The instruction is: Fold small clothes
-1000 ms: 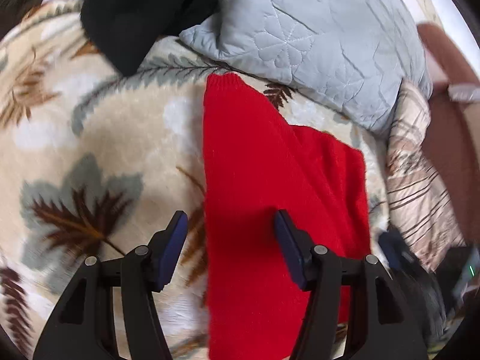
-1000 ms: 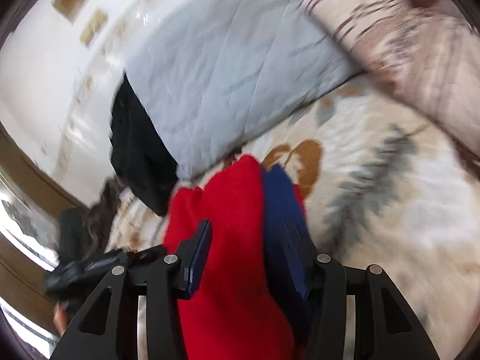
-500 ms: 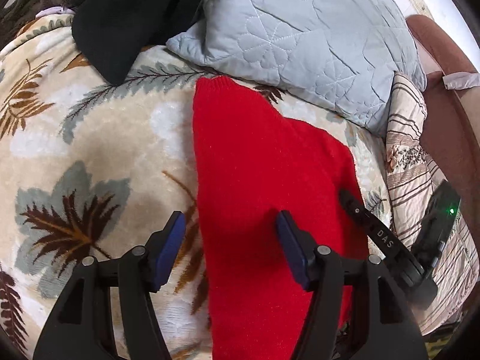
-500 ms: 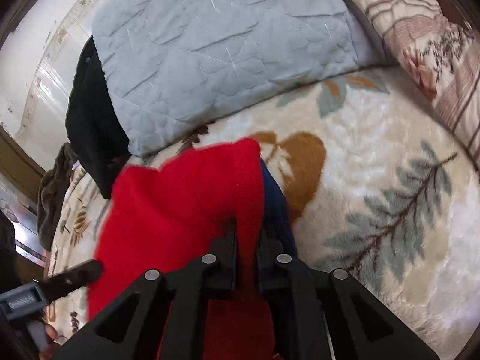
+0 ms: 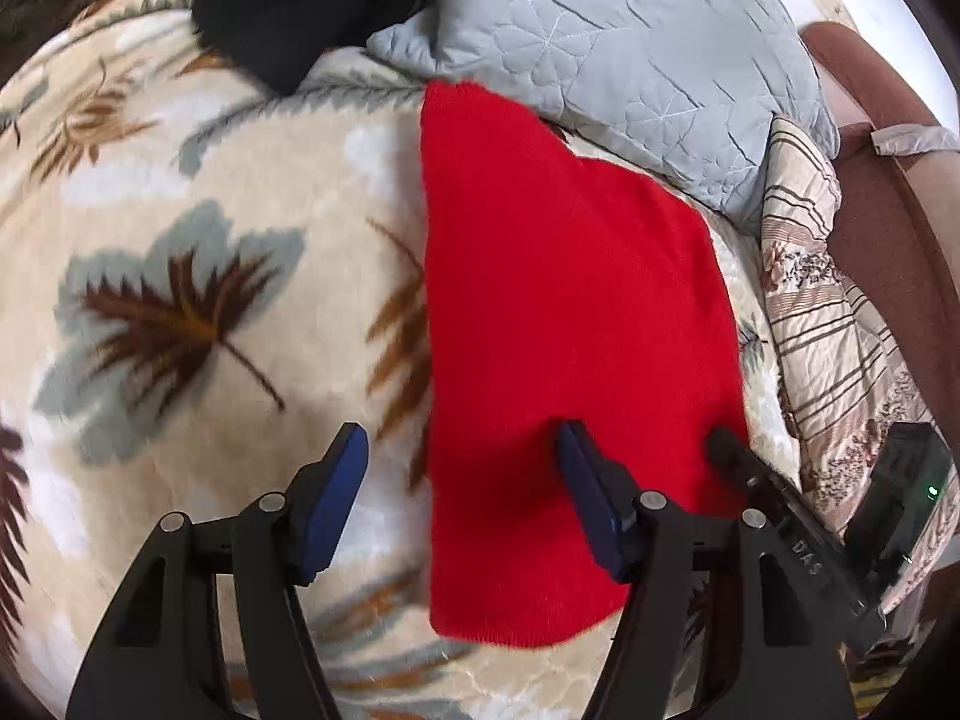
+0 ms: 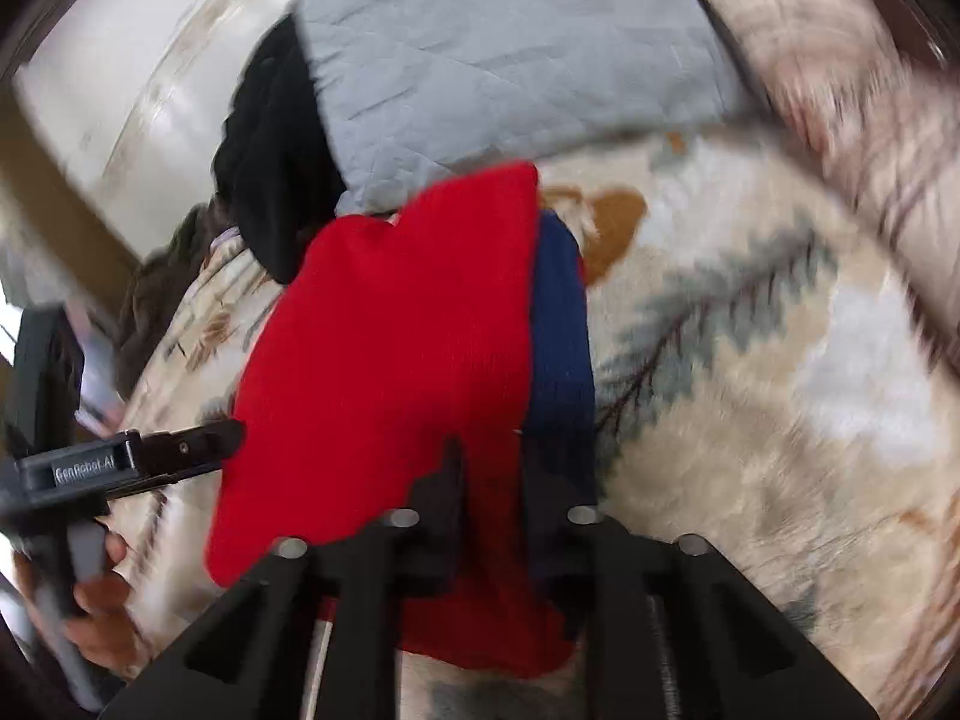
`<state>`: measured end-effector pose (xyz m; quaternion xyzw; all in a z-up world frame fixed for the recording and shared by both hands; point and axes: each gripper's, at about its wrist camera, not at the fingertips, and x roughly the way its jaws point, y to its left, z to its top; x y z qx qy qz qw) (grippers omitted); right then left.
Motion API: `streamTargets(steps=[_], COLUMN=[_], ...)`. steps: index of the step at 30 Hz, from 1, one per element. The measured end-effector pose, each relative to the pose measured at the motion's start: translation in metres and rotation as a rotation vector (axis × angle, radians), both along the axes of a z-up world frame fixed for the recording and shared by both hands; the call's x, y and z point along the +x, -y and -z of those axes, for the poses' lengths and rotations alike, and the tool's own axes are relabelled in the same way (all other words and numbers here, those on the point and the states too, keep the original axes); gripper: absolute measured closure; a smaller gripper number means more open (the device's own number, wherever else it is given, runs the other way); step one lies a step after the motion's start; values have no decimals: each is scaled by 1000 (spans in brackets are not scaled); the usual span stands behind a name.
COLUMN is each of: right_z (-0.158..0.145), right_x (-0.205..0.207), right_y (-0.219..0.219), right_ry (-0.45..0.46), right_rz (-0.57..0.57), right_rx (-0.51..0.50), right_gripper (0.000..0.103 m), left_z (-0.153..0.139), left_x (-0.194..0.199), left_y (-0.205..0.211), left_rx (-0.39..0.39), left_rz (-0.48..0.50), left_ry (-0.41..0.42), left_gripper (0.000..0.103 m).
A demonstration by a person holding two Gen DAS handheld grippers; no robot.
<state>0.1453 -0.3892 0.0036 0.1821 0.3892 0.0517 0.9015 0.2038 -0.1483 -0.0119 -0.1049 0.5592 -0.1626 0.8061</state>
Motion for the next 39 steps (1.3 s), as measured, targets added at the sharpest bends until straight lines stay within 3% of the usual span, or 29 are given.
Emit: streamTargets(steps=[2,6,9,19,24,29,34,35,36,39], right_z=[-4,16,14,16,-1,22,-2,-5,-7,-6], right_x=[-1,8,4,-5,-16,-10,-10,-3,7,50], right_y=[5,-7,-17,-18,-3,10,32,36,38,36], right_ry=[16,-86,-69,-40,14,-86,12,21,19,-30], right_rz=[40,63,80,108,114,126,163,163,158,141], right_rx=[24,-98,-167,-186,-82,-14,120,145,159,149], right_gripper=[91,91,90,89,91,94,81,72,64,62], left_z=[-1,10,16,22,9,20,6,-1,-4,-10], left_x=[-3,-7,-14,-19,-25,-25,-16,-7,2,39], left_y=[-1,1,3,1,-1,7,-14,-19,-21,-16], left_rx=[9,7,24,36,21,86,-45,-63,-65,-63], left_rz=[4,0,8,-18,-32,-3,-16,-33,-40,-59], left_ry=[7,-41,-40,-48,-28,-26,-36,-23,-18,-24], left_gripper=[34,29,28,21,22,22,23,23,23,23])
